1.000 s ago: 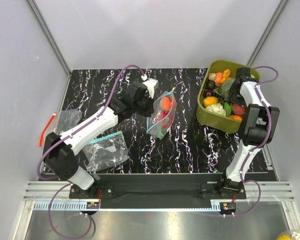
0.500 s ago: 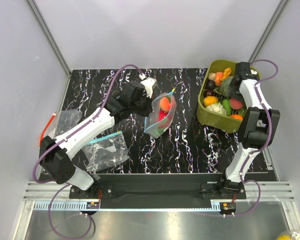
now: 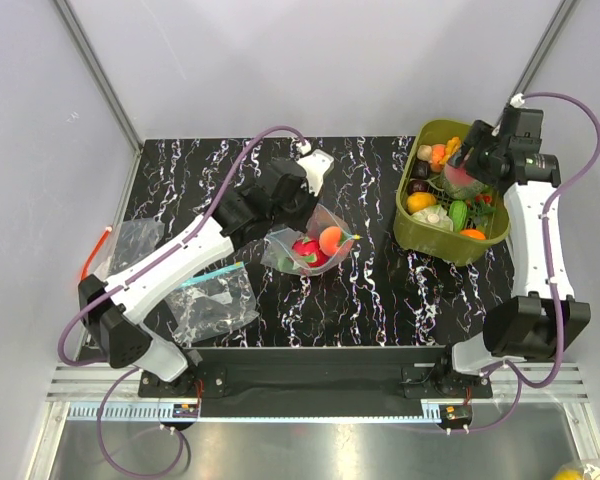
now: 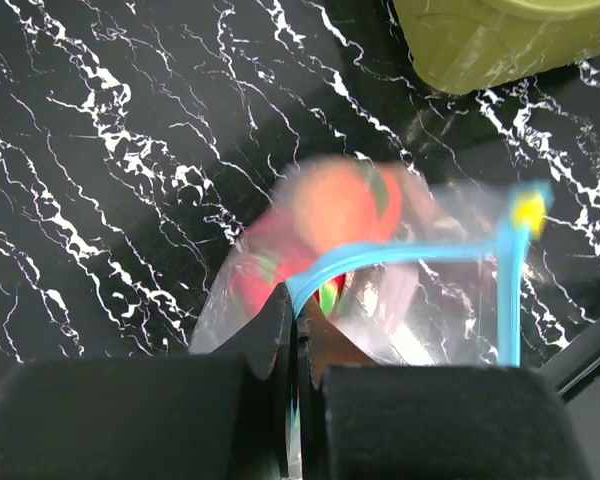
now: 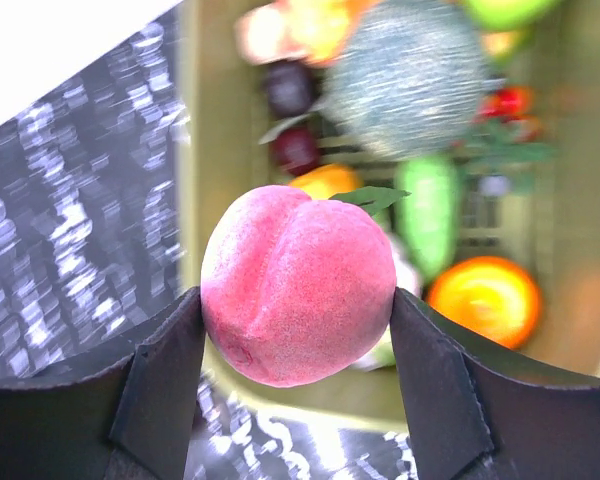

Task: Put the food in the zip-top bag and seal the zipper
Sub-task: Pick up the fake fruit from the bin, then place the fake fruit in the zipper food storage bag.

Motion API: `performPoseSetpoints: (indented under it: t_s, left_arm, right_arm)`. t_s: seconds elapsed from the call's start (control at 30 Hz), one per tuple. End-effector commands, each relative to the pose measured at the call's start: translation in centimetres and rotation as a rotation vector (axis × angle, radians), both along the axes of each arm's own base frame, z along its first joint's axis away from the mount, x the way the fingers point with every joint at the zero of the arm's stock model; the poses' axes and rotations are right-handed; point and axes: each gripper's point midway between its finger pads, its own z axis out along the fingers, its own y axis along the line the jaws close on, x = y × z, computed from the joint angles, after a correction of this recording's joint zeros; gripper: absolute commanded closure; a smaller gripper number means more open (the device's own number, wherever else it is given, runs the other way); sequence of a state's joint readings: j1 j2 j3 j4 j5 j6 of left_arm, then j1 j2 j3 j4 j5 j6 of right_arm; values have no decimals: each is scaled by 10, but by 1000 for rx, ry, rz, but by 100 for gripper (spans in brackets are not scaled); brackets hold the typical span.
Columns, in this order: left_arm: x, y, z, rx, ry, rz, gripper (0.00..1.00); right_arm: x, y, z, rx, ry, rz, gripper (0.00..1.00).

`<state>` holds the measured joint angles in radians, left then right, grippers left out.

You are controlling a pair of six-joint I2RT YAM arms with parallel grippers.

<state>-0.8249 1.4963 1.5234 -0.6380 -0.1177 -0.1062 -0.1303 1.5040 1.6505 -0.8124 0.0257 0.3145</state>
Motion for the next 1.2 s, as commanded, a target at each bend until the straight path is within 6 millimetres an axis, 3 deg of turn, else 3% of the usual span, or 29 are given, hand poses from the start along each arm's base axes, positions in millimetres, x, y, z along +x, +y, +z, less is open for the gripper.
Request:
performPoseSetpoints:
  t_s: [0.0, 0.17, 0.23, 0.4, 0.53, 0.67, 0.87, 1.07, 1.17]
  left_arm:
    - [10, -10, 18, -50, -52, -3, 100]
    - [9, -24, 1, -31, 21, -40, 100]
    - [12, -29, 4, -34, 32, -39, 100]
    - [13, -27, 6, -14, 72, -10, 100]
    - [13, -22, 18, 0, 73, 13, 100]
    - [12, -15, 23, -21, 98, 70, 100]
    - [15, -10, 27, -18, 91, 100, 100]
    - [12, -12, 21, -6, 127, 92, 100]
    - [10, -15, 25, -26, 135, 83, 100]
  right_arm:
    - [-9, 52, 18, 130, -32, 184, 47]
    - [-34, 119, 43, 246, -99, 429, 48]
    - [-48, 152, 52, 312, -114, 555, 49]
    - [-74, 206, 81, 451, -169, 749, 51]
    - [-92, 249, 85, 509, -158, 849, 52]
    - [-110, 278, 78, 560, -132, 917, 54]
    - [-144, 304, 67, 610, -65, 980, 55]
    - [-166, 298, 64, 622, -44, 957, 56]
    - [-165, 295, 45, 611, -19, 925, 57]
